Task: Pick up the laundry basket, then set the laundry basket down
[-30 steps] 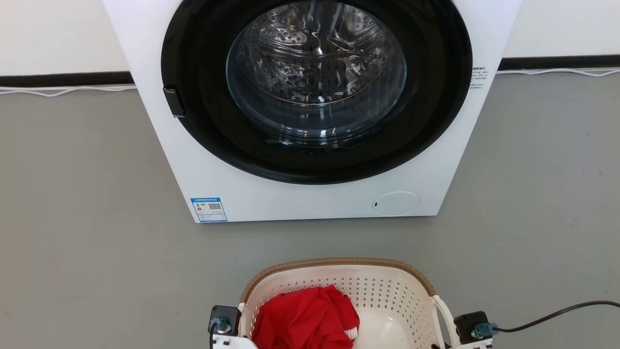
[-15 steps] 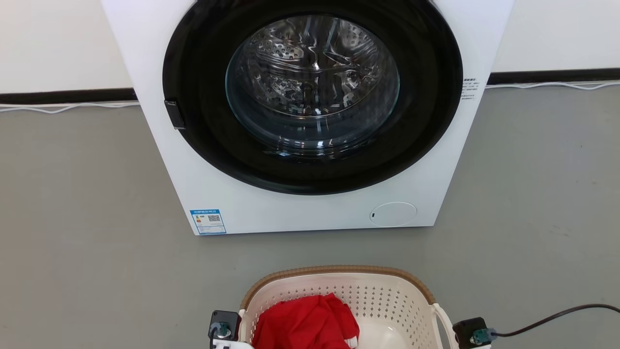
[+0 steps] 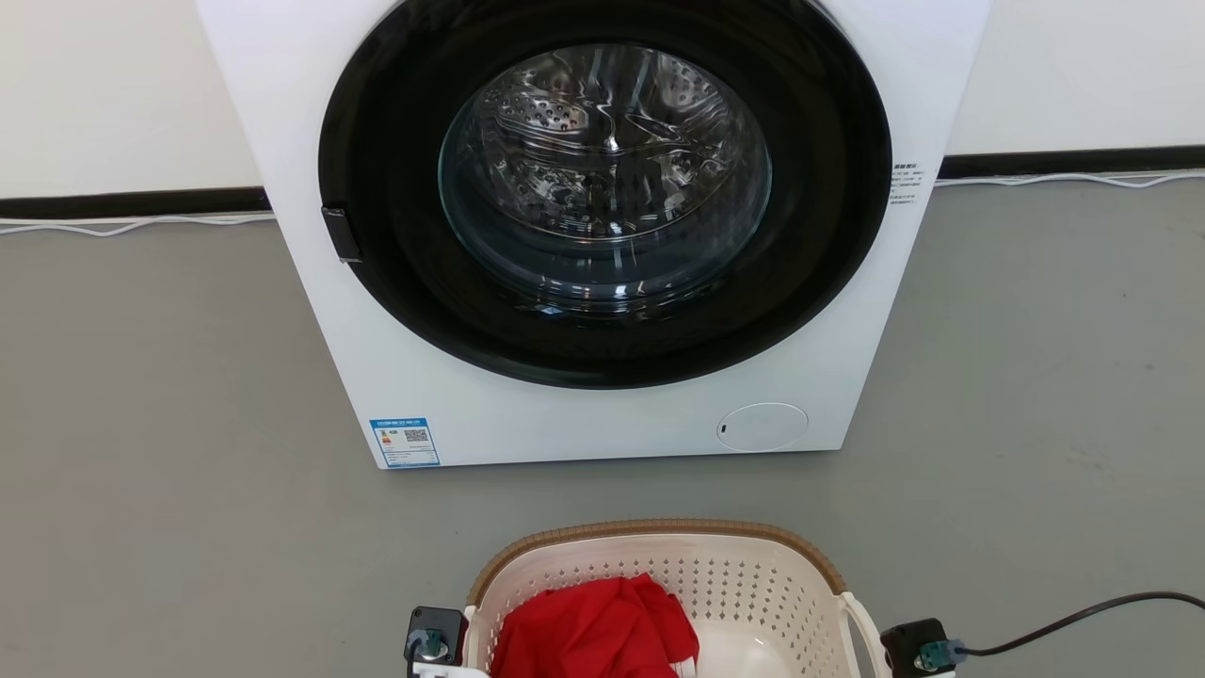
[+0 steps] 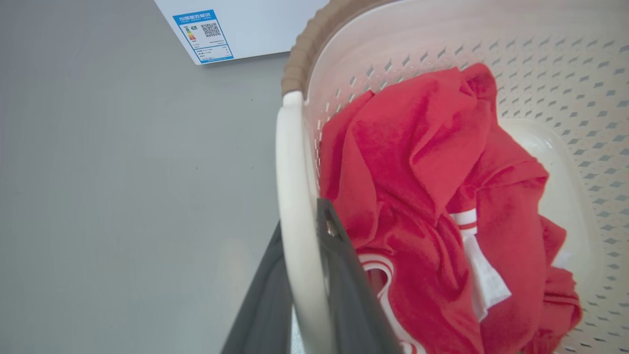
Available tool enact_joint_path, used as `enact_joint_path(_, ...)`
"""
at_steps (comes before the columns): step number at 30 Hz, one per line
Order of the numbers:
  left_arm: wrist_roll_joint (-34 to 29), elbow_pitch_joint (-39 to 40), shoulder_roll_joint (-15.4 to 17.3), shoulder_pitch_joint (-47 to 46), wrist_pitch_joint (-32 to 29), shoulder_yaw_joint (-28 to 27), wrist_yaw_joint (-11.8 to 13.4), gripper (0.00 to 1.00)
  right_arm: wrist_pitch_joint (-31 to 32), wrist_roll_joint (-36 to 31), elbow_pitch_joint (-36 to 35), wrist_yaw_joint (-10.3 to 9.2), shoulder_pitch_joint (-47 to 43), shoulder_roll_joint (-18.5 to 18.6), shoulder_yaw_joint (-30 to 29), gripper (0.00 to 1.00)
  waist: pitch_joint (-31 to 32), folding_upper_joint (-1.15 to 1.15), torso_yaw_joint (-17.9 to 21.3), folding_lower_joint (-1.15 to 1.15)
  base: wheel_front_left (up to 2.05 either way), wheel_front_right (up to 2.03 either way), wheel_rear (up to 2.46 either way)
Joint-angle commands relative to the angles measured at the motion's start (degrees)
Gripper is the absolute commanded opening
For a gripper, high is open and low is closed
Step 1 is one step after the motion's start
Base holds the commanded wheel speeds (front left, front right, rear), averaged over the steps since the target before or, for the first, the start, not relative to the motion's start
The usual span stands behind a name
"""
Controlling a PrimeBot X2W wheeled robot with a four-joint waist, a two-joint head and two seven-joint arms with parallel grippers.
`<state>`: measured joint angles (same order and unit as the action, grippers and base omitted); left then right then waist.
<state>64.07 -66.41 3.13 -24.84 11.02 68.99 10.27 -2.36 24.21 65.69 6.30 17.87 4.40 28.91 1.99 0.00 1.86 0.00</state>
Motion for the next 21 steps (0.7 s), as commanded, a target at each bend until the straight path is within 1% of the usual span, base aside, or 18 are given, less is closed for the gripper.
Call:
enact_joint_path(1, -0.1, 0.8, -0.2, -1.8, 1.1, -0.6, 0.4, 0.00, 0.2, -0.9, -1.1, 1.19, 0.2, -1.5, 2.1, 0.00, 0.1, 0.00, 0.0, 0.00, 0.00, 0.00, 0.00)
enact_joint_path(21, 1.9, 0.4, -0.2, -2.3, 1.7, 0.9, 0.7, 0.00, 0.1, -0.6, -1.1, 1.19, 0.3, -1.5, 1.9, 0.00, -0.4, 0.00, -0.1, 0.00, 0.00, 0.00, 0.00)
